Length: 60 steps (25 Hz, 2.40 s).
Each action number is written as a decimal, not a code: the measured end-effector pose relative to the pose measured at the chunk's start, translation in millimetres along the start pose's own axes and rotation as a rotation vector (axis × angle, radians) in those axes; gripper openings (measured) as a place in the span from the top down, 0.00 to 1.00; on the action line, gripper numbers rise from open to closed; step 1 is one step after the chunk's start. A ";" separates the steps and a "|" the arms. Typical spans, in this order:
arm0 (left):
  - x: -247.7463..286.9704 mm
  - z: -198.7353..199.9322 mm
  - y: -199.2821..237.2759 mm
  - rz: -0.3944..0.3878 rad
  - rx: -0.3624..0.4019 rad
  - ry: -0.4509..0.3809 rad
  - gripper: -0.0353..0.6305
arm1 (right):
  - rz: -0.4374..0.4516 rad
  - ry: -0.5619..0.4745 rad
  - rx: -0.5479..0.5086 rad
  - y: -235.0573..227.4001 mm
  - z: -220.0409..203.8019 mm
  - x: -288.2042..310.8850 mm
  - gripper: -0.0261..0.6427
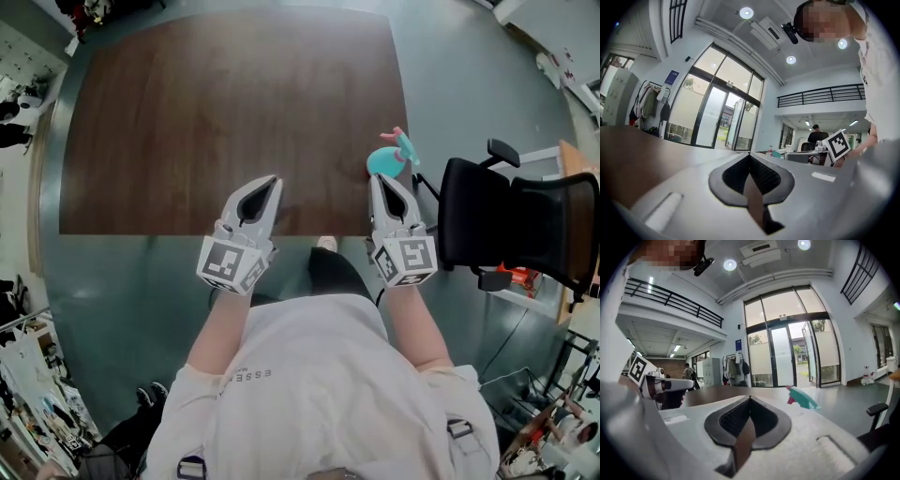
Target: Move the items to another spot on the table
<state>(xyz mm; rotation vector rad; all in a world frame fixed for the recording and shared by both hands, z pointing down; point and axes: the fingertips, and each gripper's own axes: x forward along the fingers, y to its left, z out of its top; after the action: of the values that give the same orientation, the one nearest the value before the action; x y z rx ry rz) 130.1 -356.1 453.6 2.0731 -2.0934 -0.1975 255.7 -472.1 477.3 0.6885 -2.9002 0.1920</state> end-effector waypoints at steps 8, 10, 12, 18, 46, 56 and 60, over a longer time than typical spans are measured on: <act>-112.6 9.4 58.6 0.014 0.027 -0.010 0.93 | 0.019 0.048 0.008 127.8 -31.7 2.5 0.97; -146.7 14.2 79.7 0.032 0.026 -0.019 0.93 | 0.027 0.052 0.004 164.5 -32.6 4.4 0.97; -182.8 20.8 99.5 0.040 0.030 -0.027 0.93 | 0.029 0.044 -0.002 202.8 -30.4 6.1 0.97; -279.2 38.6 133.3 0.056 0.068 -0.051 0.93 | 0.008 0.014 0.009 294.4 -30.2 -2.5 0.97; -428.6 59.0 122.5 0.057 0.039 -0.062 0.93 | 0.029 0.014 -0.070 440.8 -19.3 -82.4 0.97; -423.6 62.2 118.5 0.048 0.042 -0.064 0.93 | 0.044 0.013 -0.093 440.2 -15.7 -82.2 0.97; -422.9 59.6 118.3 0.035 0.044 -0.055 0.93 | 0.045 0.016 -0.092 441.2 -17.8 -80.4 0.97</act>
<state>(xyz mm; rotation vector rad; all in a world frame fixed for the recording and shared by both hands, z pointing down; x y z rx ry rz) 3.5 65.9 405.4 2.0766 -2.1832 -0.2071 128.1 -43.3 441.2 0.6041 -2.8902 0.0677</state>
